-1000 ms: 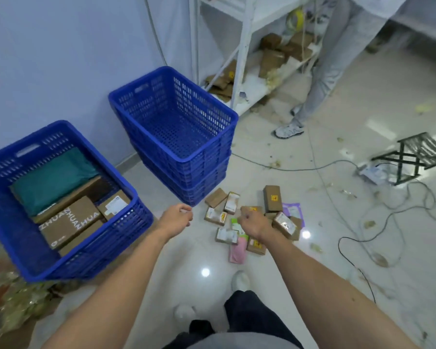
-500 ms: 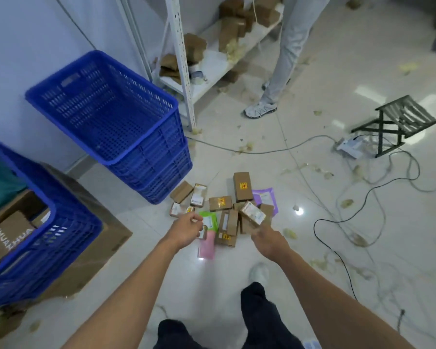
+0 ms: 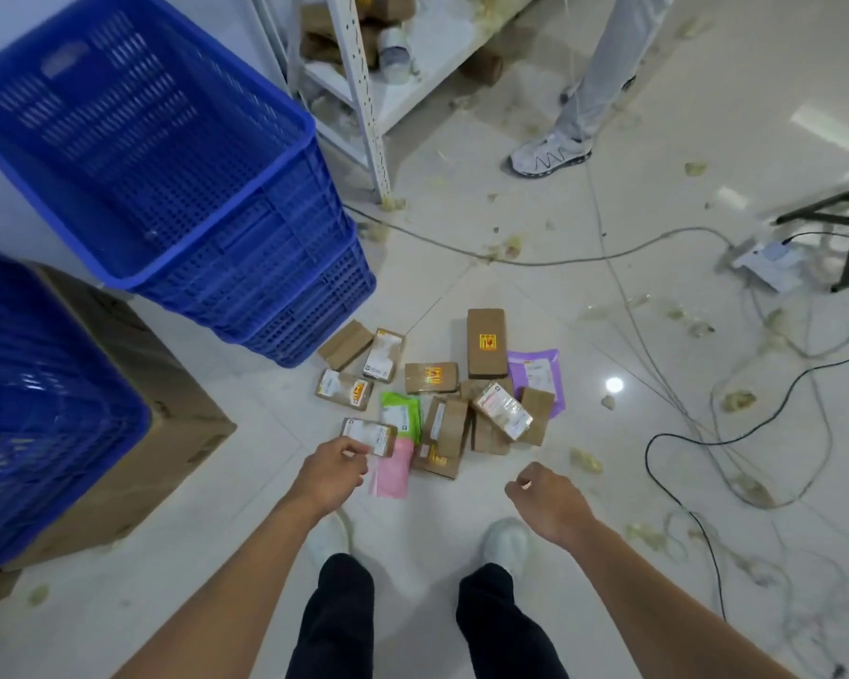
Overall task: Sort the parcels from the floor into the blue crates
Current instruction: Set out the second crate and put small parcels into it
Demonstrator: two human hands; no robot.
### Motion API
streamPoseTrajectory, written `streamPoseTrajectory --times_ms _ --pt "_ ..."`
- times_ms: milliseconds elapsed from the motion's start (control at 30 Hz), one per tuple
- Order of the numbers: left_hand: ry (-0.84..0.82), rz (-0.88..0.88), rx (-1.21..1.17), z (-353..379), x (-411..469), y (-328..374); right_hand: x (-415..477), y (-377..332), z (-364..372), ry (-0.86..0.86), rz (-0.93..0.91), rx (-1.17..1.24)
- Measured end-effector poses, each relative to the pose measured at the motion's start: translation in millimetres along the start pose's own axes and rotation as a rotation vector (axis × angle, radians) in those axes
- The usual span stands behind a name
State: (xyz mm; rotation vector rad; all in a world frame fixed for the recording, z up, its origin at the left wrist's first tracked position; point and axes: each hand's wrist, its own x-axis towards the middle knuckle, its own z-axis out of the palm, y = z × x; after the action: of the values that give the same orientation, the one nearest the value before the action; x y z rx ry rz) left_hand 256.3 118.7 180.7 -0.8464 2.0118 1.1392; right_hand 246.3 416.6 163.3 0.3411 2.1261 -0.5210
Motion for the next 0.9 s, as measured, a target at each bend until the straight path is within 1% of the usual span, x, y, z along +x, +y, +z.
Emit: streamPoseTrajectory --times_ms 100,200,300,400,500,567,667,767,833,900 --pt "0.006 0.012 0.057 13 54 -13 48 3 27 -0.022 0.058 0.032" --pt "-0.027 0.019 0.111 33 112 -37 104 2 65 -0.030 0.116 0.060" --pt "-0.061 0.040 0.153 55 172 -66 170 -3 111 -0.015 0.113 0.095" --pt "-0.062 0.057 0.195 73 232 -100 239 -8 157 0.025 0.090 0.160" --pt "-0.022 0.057 0.207 84 287 -133 305 -10 195 0.096 0.039 0.193" --pt "0.013 0.062 0.196 88 318 -152 341 -10 213 0.165 0.077 0.267" --pt "0.039 0.067 0.185 94 354 -174 379 -9 235 0.232 0.127 0.411" --pt "0.039 0.067 0.160 97 378 -187 401 -12 249 0.210 0.108 0.552" --pt "0.040 0.067 0.148 98 389 -193 412 -16 254 0.191 0.135 0.583" --pt "0.042 0.060 0.134 98 395 -195 419 -22 256 0.214 0.152 0.569"
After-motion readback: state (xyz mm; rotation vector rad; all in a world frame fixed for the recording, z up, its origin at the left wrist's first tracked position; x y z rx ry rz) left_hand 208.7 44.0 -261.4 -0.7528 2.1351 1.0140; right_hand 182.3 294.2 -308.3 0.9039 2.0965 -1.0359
